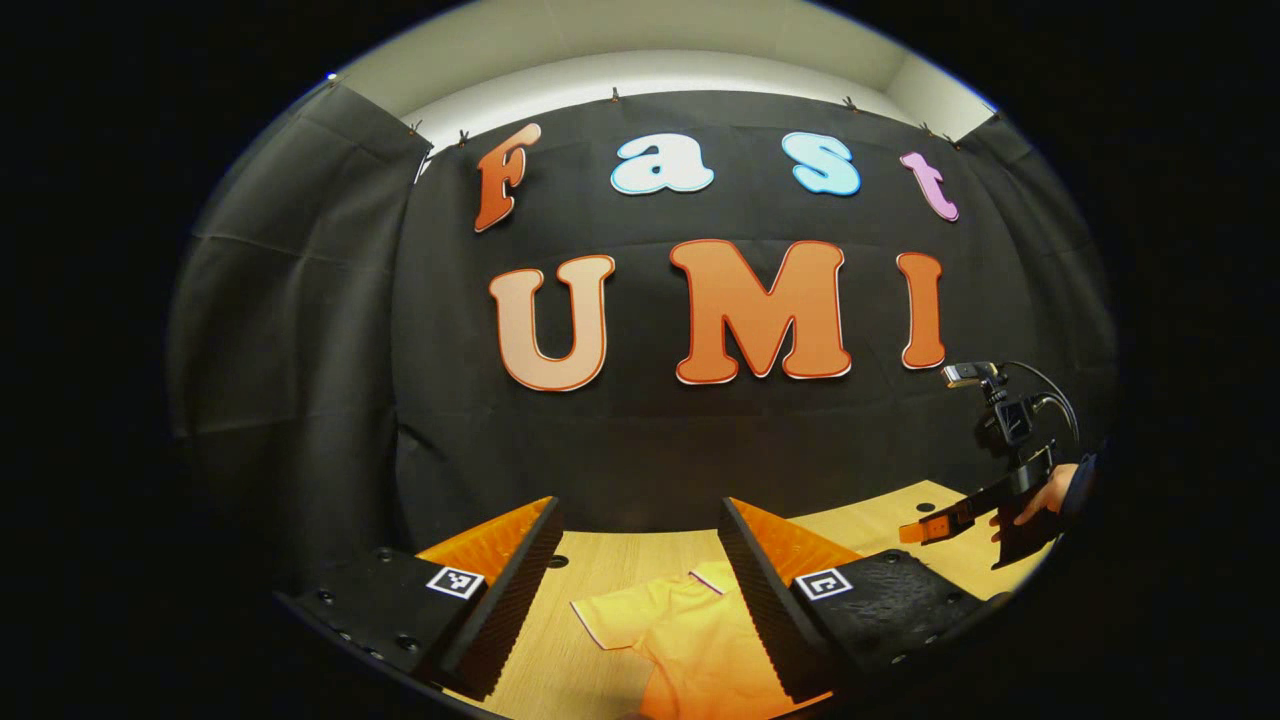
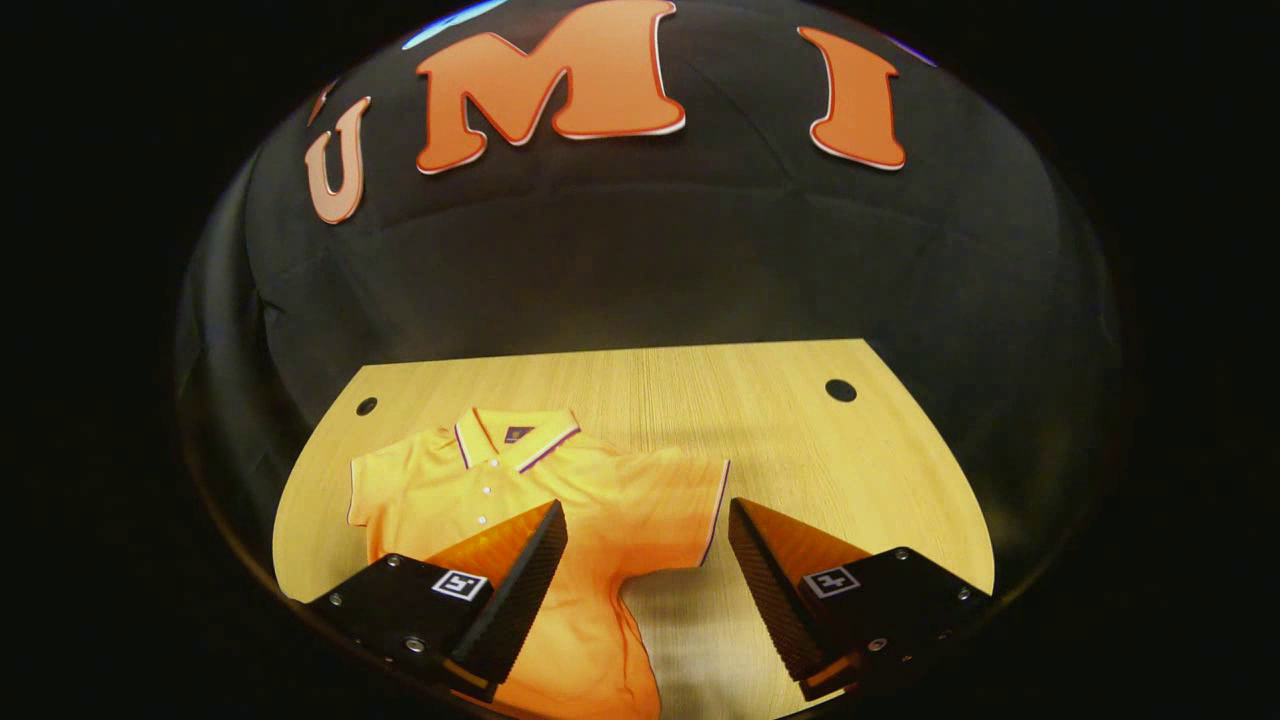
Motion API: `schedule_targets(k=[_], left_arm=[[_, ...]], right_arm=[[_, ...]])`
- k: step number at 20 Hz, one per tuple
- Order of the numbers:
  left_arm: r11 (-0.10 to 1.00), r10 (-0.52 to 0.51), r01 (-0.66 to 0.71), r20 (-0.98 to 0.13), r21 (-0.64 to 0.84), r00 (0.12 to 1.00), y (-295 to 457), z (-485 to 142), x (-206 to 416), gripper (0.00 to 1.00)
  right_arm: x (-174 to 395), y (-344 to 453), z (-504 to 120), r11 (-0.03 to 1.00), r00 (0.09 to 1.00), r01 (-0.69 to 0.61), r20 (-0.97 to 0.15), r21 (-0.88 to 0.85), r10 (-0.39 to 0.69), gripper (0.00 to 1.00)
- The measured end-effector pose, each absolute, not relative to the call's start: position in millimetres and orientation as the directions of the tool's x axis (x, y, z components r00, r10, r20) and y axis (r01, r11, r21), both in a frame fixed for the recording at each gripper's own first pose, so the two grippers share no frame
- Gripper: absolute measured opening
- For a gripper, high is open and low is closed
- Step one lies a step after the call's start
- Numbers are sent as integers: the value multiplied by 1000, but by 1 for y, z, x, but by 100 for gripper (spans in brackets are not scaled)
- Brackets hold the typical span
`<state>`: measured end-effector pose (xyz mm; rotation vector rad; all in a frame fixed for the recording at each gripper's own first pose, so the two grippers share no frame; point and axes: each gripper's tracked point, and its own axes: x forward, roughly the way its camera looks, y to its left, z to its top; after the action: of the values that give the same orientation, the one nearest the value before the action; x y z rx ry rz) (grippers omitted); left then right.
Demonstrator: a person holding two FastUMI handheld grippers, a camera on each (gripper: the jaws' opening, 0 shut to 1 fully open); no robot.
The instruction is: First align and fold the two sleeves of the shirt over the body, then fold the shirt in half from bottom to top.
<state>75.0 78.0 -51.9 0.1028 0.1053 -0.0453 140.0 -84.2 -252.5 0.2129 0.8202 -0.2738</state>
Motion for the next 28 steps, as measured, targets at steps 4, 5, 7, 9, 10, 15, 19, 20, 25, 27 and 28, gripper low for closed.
schedule_targets(k=[4, 5, 7, 9, 10, 15, 19, 20, 25, 27, 28], left_arm=[[995, -12, 26, -140, 101, 990, 83, -63, 73, 97], [994, -7, 23, -143, 105, 990, 83, -64, 73, 97], [993, 6, 12, -151, 120, 989, 84, -65, 72, 97], [992, 15, 5, -160, 124, 987, 84, -71, 71, 97], [992, 21, 0, -165, 125, 986, 84, -71, 69, 97], [986, 66, -35, -193, 160, 979, 88, -79, 63, 97], [983, 101, -62, -225, 171, 969, 90, -85, 54, 97], [981, 111, -70, -226, 179, 968, 91, -85, 52, 97], [966, 181, -125, -246, 228, 952, 101, -87, 44, 96], [964, 194, -136, -258, 229, 946, 102, -91, 42, 96], [964, 195, -135, -264, 230, 945, 101, -92, 42, 96]], right_arm=[[149, -105, -287, 931, 560, 356, -816, 83, -142, 99], [151, -110, -295, 929, 543, 361, -828, 81, -139, 99], [155, -113, -307, 925, 509, 369, -853, 94, -116, 99], [157, -118, -319, 918, 474, 382, -875, 106, -96, 98], [157, -120, -324, 916, 459, 386, -884, 109, -88, 98], [159, -128, -363, 908, 360, 407, -931, 101, -57, 96], [161, -131, -388, 903, 284, 412, -959, 121, -1, 94], [163, -131, -394, 904, 274, 410, -962, 124, 8, 92], [177, -129, -411, 916, 233, 372, -971, 147, 61, 80], [177, -129, -421, 931, 207, 346, -977, 115, 44, 81], [176, -132, -425, 933, 194, 346, -981, 94, 26, 80]])
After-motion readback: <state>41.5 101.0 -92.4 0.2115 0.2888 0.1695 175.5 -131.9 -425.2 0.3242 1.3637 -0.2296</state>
